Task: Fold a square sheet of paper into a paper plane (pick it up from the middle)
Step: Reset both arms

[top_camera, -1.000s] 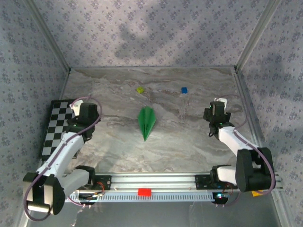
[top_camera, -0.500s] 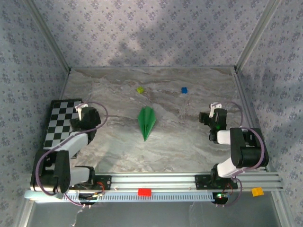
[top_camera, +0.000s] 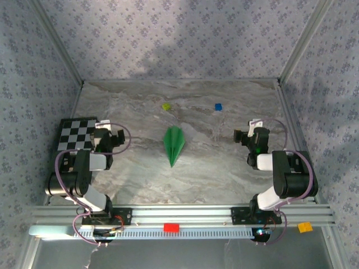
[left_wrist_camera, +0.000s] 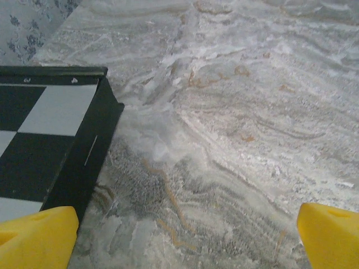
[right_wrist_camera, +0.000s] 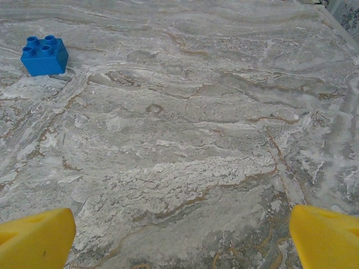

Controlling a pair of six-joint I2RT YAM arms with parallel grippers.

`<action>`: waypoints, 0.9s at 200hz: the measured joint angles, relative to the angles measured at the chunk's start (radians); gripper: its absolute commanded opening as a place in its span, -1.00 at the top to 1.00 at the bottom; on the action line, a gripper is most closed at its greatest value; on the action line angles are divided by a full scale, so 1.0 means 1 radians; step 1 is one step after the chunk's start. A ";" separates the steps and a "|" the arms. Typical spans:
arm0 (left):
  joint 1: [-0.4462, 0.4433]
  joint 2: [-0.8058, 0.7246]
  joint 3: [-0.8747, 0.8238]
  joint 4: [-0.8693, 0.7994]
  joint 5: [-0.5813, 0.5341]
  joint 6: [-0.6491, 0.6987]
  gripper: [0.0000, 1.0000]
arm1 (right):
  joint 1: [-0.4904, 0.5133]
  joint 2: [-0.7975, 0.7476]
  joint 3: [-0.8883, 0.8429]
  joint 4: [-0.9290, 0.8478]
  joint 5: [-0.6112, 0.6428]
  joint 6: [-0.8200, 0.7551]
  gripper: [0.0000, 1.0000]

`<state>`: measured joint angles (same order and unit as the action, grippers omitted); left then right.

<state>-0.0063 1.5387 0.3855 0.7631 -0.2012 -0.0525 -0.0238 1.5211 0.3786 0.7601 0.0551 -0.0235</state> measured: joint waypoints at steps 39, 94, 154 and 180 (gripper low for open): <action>0.003 0.000 0.000 0.027 0.019 0.000 -0.99 | 0.000 0.000 0.000 0.000 0.000 0.000 -0.99; 0.005 0.000 0.000 0.027 0.026 0.000 -0.99 | 0.000 0.000 0.000 0.000 0.000 0.000 -0.99; 0.005 0.000 0.000 0.027 0.027 0.000 -0.99 | 0.000 0.000 0.000 0.000 0.000 0.000 -0.99; 0.005 0.000 0.000 0.027 0.027 0.000 -0.99 | 0.000 0.000 0.000 0.000 0.000 0.000 -0.99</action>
<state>-0.0017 1.5387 0.3855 0.7902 -0.1745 -0.0525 -0.0238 1.5211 0.3786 0.7605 0.0547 -0.0235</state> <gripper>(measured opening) 0.997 0.995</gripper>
